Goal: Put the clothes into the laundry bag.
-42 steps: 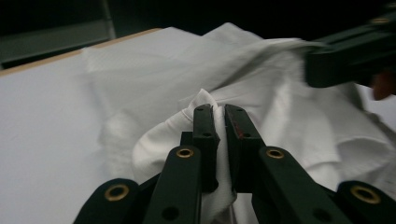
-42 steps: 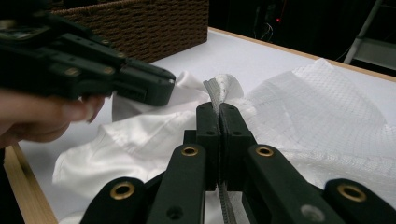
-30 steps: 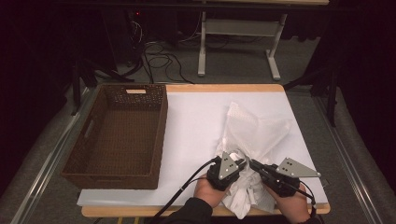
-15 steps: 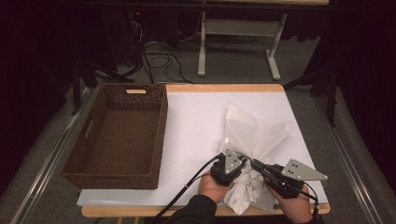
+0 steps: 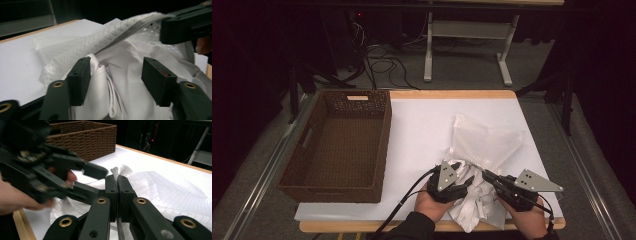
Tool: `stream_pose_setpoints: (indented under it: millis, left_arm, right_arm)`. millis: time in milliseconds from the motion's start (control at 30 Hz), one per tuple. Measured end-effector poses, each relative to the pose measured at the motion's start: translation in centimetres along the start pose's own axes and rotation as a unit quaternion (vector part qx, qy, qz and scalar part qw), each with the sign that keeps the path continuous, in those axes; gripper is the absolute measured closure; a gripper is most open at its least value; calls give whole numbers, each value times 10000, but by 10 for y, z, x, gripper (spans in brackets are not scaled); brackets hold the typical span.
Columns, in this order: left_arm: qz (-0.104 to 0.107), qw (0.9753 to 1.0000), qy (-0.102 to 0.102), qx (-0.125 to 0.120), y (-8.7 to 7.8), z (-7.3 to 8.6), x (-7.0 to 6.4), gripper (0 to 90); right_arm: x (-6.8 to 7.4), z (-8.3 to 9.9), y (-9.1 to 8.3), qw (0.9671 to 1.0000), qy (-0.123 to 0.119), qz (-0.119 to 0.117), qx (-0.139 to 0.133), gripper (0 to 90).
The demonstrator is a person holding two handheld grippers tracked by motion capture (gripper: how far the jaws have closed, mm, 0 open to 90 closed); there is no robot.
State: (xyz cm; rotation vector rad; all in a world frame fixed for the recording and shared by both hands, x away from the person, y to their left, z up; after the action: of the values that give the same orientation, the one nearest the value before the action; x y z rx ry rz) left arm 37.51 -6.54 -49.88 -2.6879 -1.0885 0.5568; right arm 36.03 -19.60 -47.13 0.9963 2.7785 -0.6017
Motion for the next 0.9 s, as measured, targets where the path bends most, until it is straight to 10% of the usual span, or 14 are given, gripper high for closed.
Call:
stream_pose_setpoints:
  millis: [200,433,700,900]
  left_arm:
    - [-86,9997,-235,-64,-19,6,21,244]
    - [-108,9974,-474,536,-14,35,31,176]
    - [-118,9984,-378,395,-8,39,22,628]
    - [-206,9991,284,234,-10,35,1,816]
  right_arm:
    - [1,1,2,10000,-4,2,48,896]
    - [1,1,2,10000,-14,-6,60,895]
    - [1,3,3,10000,-12,-5,93,895]
    - [1,4,5,9999,1,39,165,896]
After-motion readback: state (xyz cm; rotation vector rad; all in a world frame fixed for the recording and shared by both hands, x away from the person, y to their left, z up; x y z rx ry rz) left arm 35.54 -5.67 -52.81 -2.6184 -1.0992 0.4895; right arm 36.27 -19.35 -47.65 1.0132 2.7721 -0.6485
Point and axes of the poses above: each handheld gripper's, and its own axes: y roughly forward along the jaws, z roughly out of its underside, x roughly to its left, the point moved 8 cm from there along y, roughly forward along the jaws, and after that the axes turned 14 degrees about -y, right-handed, at the moved point
